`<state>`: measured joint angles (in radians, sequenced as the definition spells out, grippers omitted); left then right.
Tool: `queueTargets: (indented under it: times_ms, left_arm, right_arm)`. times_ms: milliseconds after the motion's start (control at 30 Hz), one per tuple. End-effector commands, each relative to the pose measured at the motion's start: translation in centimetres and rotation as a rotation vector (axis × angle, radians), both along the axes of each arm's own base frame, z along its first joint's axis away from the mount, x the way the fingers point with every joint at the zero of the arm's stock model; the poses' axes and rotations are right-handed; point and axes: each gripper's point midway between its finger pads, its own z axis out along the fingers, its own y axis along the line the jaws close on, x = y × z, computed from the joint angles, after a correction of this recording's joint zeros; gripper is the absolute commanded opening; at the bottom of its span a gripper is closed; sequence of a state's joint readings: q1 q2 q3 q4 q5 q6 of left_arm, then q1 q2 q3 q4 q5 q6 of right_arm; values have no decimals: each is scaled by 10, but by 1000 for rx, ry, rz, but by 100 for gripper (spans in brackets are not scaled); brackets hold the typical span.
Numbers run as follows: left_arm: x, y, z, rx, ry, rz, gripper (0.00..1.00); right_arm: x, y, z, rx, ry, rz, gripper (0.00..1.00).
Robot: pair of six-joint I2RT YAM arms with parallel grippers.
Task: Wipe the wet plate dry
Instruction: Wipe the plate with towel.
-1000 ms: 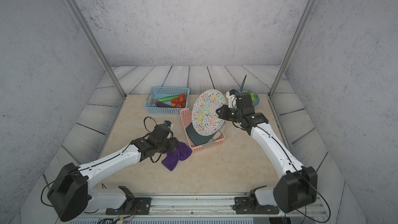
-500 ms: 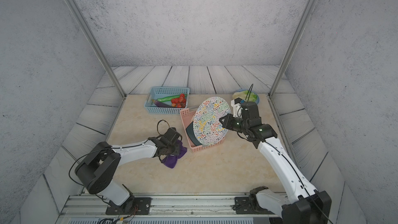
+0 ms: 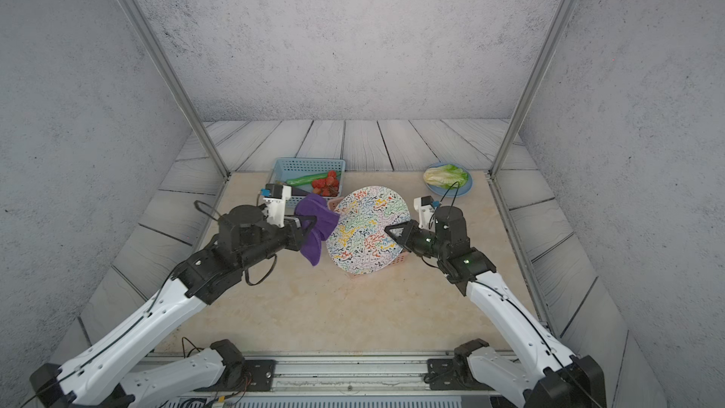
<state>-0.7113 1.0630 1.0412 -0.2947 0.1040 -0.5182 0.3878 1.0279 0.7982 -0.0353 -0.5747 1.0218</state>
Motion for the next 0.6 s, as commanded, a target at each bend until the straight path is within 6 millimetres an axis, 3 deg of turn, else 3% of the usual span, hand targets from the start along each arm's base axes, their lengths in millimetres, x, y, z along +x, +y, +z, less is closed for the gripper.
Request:
queueTargets:
  times_ms: [0,100,167,300,400,567]
  left_arm:
    - [-20,-36,-38,61,79,-188,0]
    - [-15,-35,-57,133,102,-147,0]
    - [4,-7,-67,205,111,17,0]
    - [37,38,-50,228,125,177,0]
    - [44,26,-34,256,101,107,0]
    - [16,-43,-19,223,36,-169,0]
  right_arm:
    - [-6,9,78,201,-185,26,0]
    - [-11,10,99,231,-231,38,0]
    - [-18,12,107,240,-258,53,0]
    - [-49,30,106,232,-308,149,0]
    - [-70,50,104,224,-336,246,0]
    - [-79,67,108,227,-381,308,0]
